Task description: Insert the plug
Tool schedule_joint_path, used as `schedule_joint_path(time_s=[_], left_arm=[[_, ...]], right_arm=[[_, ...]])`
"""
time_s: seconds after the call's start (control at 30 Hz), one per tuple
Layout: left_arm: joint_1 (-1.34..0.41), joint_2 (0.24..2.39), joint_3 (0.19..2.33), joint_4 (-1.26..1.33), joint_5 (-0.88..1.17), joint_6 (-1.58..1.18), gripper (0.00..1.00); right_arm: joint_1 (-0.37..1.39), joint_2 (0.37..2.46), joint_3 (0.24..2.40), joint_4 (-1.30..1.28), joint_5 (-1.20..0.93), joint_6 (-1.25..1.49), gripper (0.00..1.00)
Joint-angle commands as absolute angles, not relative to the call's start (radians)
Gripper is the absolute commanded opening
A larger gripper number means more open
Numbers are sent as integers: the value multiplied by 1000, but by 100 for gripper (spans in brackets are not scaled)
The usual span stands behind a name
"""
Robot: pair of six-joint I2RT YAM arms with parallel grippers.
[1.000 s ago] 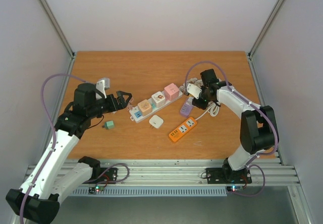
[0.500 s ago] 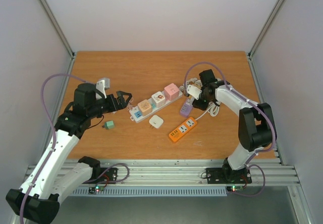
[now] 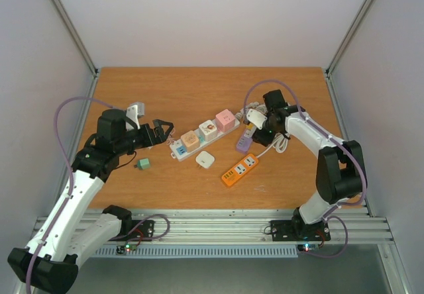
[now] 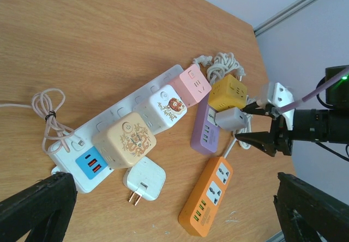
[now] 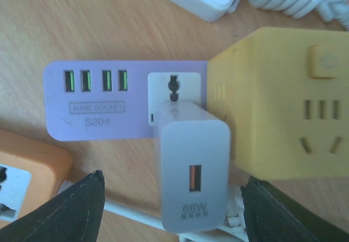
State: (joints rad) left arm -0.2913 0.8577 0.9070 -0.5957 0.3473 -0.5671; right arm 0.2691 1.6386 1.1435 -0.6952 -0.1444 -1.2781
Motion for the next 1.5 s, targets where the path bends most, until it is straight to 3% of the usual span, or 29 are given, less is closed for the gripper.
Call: schedule_joint_path(time_s=[0.0, 0.13, 0.4, 0.67, 0.77, 0.87, 0.93, 0.97, 1.0, 1.23, 1.33, 1.47], left_arm=[[-287, 858, 920, -585, 347, -542, 99], [-286, 857, 920, -586, 345, -541, 99], [-286, 845, 926, -604, 319, -530, 99], [-286, 814, 956, -642, 286, -502, 100], [-286, 795, 965, -651, 262, -491, 99], [-287, 789, 986, -675, 237, -478, 99], [-287, 785, 993, -683, 228, -470, 99], [-285, 782, 995, -684, 225, -466, 99], [-286, 780, 995, -684, 222, -463, 99], [-287, 781, 980, -670, 222, -453, 99], [-285, 784, 978, -670, 218, -449, 99], [-287, 791, 970, -661, 217, -448, 99]], right_arm=[[275, 1561, 1186, -670, -177, -1235, 72], [275, 1534, 1201, -664, -166, -1190, 77], [272, 1439, 1271, -598, -65, -895, 77], [270, 1243, 1222, -550, 390, -276, 77], [255, 1253, 1296, -811, 581, 49, 61], [250, 1294, 1336, -957, 577, 85, 64], [250, 1300, 1307, -983, 540, 95, 89], [250, 1289, 1273, -960, 488, 76, 97], [250, 1269, 1234, -922, 419, 53, 98], [250, 1216, 1036, -727, -47, 127, 98], [248, 1248, 986, -663, -136, 193, 98], [230, 1304, 954, -596, -229, 246, 84]])
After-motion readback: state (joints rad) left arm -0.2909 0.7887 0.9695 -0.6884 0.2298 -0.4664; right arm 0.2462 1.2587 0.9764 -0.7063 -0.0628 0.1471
